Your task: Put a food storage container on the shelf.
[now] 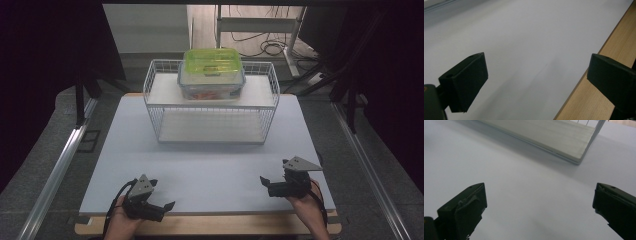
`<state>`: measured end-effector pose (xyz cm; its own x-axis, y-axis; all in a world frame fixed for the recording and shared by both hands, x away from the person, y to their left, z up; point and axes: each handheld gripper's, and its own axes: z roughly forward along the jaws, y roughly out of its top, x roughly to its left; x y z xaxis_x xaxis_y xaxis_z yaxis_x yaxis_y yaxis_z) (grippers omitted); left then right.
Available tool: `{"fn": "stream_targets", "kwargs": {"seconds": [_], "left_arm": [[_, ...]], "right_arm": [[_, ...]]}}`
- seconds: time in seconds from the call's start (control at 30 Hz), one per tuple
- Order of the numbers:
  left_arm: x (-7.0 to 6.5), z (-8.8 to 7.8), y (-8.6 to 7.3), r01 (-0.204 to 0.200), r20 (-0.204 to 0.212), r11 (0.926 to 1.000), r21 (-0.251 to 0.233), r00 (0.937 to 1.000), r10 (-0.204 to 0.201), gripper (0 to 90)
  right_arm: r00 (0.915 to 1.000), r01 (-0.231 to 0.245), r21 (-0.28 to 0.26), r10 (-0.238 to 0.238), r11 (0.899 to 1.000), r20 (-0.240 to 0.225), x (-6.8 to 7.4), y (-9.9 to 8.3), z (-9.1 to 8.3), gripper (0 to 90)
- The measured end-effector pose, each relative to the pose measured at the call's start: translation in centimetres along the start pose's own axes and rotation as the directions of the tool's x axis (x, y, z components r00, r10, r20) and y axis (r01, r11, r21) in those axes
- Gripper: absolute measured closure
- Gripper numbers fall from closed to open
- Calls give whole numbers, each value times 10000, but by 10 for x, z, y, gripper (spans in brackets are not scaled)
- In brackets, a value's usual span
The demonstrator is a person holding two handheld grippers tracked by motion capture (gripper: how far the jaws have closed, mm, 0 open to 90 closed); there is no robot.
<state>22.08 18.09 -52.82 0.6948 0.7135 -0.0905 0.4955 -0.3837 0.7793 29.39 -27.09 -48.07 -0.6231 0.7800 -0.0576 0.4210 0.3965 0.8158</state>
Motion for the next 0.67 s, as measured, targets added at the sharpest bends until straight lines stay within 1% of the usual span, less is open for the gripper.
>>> {"fn": "stream_targets", "kwargs": {"seconds": [0.2, 0.3, 0.37, 0.47, 0.57, 0.63, 0.67], "left_arm": [[0, 0, 0, -13, 6, 10000, 41, 10000, 13, 32], [0, 1, 0, -10, -10, 10000, 67, 10000, 10, 32], [0, 0, 0, -2, -53, 10000, 64, 10000, 3, 32], [1, 0, 0, 87, -95, 9999, 67, 9999, -86, 30], [2, 0, 0, 143, -156, 9999, 23, 9998, -142, 25], [3, -1, 0, 257, -226, 9997, -45, 9994, -258, 18], [3, -2, 1, 360, -287, 9993, -118, 9989, -363, 13]], "right_arm": [[10000, -42, 291, 44, 9996, -81, -1, -11, 2, 0], [9998, -41, 525, 50, 9986, -169, -1, -16, 3, 0], [9997, 18, 774, 0, 9970, -232, -1, -20, 5, 0], [9997, 78, 1171, -52, 9931, -225, -1, -25, 8, 0], [9994, 53, 1531, -1, 9882, -342, -1, -29, 13, 0], [9995, 186, 1640, -144, 9863, -268, 1, -29, 15, 0], [9997, 115, 1616, -78, 9868, -240, 2, -29, 15, 0]]}}
